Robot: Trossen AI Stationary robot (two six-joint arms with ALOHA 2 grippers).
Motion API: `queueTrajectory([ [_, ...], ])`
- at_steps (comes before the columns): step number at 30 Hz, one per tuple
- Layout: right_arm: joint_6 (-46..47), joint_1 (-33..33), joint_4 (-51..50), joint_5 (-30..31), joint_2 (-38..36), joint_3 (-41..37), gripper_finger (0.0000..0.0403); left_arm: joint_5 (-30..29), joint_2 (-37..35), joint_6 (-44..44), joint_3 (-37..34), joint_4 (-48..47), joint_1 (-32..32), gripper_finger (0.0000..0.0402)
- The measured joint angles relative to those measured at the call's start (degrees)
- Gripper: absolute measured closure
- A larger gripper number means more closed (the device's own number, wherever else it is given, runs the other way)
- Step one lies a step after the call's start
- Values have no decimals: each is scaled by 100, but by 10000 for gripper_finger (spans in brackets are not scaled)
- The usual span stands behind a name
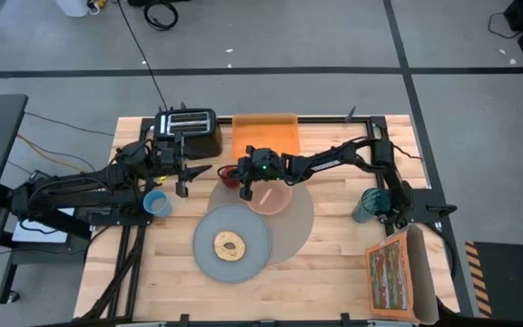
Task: Arrange a breakfast setting
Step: Put the red apple on the gray mat, then move the dark blue cup to the top right of the table
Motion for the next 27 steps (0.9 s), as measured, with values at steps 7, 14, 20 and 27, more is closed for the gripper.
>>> queueTrajectory([
  [7,6,0,39,-39,-4,7,370,0,0,5,0,-40,2,260],
  [14,46,0,21,-44,-9,7,320,-2,2,45,-2,-317,2,260],
  [20,23,6,-18,-44,-86,7,273,-2,1,45,-2,-375,2,260],
  [27,-437,115,-542,-44,-781,7,249,1,2,60,-9,-565,1,260],
])
